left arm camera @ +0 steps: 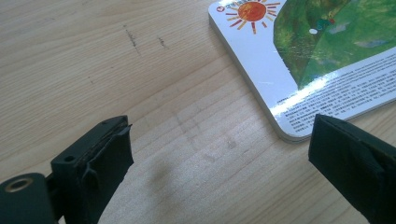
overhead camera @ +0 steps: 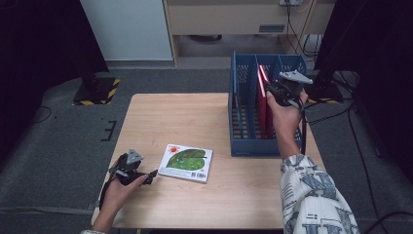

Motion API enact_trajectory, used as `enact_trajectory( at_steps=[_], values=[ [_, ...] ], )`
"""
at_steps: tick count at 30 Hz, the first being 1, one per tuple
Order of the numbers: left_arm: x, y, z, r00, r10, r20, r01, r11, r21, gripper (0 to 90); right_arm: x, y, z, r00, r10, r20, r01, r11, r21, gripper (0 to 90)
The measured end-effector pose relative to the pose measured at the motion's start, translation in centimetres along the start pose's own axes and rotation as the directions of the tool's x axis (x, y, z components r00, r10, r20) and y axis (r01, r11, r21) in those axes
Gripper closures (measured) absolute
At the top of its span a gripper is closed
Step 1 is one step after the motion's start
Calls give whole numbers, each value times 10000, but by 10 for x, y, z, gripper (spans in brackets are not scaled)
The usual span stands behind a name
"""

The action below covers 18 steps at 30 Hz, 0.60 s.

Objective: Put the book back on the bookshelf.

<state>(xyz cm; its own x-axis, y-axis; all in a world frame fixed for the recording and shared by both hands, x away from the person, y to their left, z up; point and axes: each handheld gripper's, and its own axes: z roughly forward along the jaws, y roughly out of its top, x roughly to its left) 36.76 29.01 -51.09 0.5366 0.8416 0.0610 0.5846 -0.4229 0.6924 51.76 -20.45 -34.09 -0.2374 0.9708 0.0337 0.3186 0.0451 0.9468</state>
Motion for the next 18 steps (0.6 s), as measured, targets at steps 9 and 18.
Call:
enact_trajectory(
  at_steps=[9, 18],
  values=[
    [0, 0, 0, 10000, -17, -26, 17, 10000, -20, 53, 1, 4, -9, 9999, -109, -105, 108, 9999, -87, 618],
    [0, 0, -1, 10000, 21, -50, -21, 10000, -73, 52, 2, 8, -23, 9992, -292, -269, 288, 9995, -151, 599]
  ],
)
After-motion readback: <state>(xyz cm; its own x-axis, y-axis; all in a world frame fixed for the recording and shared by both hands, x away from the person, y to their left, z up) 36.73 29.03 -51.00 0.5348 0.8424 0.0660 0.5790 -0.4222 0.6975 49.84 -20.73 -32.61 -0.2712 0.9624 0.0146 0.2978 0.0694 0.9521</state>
